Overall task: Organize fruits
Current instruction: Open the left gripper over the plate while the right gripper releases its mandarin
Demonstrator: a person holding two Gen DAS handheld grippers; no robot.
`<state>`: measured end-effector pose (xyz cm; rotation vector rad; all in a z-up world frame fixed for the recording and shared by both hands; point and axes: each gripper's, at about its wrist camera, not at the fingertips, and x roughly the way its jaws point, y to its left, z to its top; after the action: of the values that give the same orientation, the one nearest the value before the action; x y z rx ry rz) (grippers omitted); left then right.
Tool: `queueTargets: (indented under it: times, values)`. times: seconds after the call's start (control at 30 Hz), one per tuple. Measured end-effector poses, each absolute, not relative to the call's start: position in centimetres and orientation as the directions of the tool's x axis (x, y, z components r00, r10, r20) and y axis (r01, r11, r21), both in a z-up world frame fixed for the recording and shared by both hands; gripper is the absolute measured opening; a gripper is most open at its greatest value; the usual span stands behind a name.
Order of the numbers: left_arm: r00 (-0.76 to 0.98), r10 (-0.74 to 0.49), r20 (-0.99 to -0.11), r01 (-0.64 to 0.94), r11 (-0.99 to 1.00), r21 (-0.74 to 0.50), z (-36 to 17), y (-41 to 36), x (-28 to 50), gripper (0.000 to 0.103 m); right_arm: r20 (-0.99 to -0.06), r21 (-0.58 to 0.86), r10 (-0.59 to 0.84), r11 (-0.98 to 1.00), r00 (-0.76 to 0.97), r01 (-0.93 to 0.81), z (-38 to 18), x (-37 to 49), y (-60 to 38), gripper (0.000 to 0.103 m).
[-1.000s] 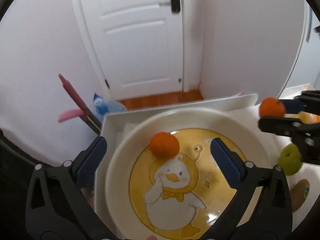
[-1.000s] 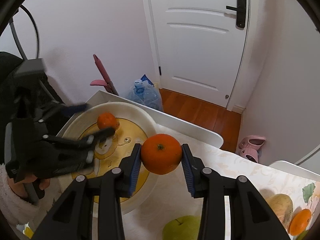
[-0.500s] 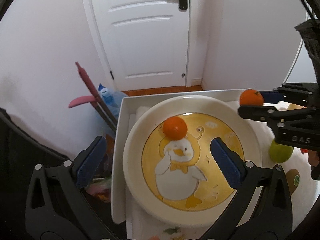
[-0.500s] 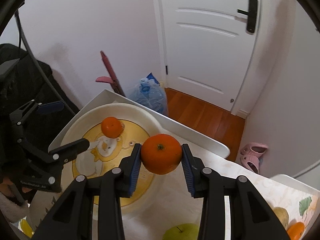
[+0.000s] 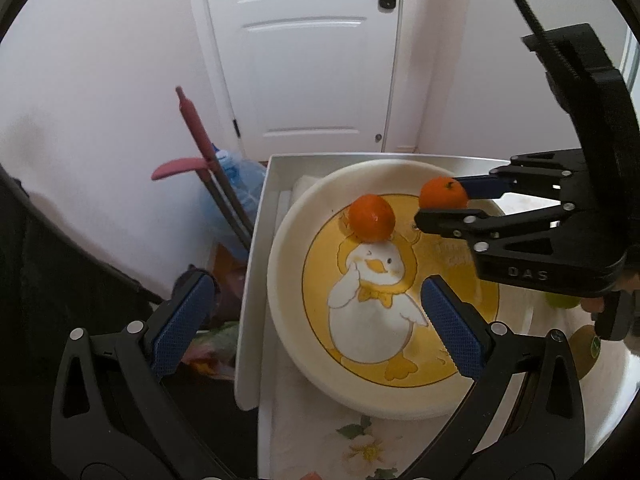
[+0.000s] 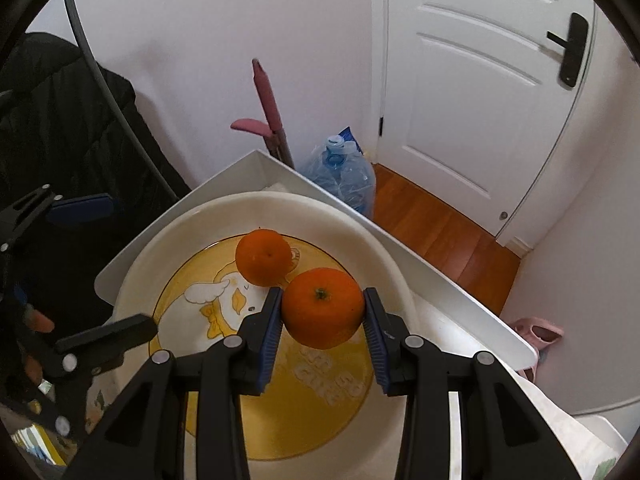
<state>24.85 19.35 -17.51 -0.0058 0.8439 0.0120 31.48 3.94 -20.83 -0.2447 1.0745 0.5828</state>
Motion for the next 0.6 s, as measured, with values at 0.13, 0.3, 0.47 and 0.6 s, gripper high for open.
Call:
queueTargets:
  times: [0.13,0.3,0.47,0.6]
  values:
    - [0.662,0.003,-0.749,-0.018,1.0,-0.012,-17.7,19.5,24.8,0.103,-0.893,0.053,0.291,0.827,0.344,-0.56,-21.4,31.6,4.7,0.041]
    - [0.664,0.014,-0.748,-0.033,0.999,-0.01,-17.3,19.6,24.2,0.103,-0.889,0.037,0.28,0.831,0.361,-0.555,-20.8,31.3,4.6,0.081]
    - [0.662,0.019,-0.749,-0.039,0.999,-0.01,-16.8,19.7,23.5,0.103,-0.883,0.049,0.301,0.821,0.359,-0.568,-20.2,30.6,4.1,0.103]
    - [0.662,0.03,-0.749,-0.037,0.999,0.008,-16.5,19.6,23.0,0.103,-0.88,0.052,0.306,0.823,0.363,-0.566,-19.8,29.9,3.8,0.103]
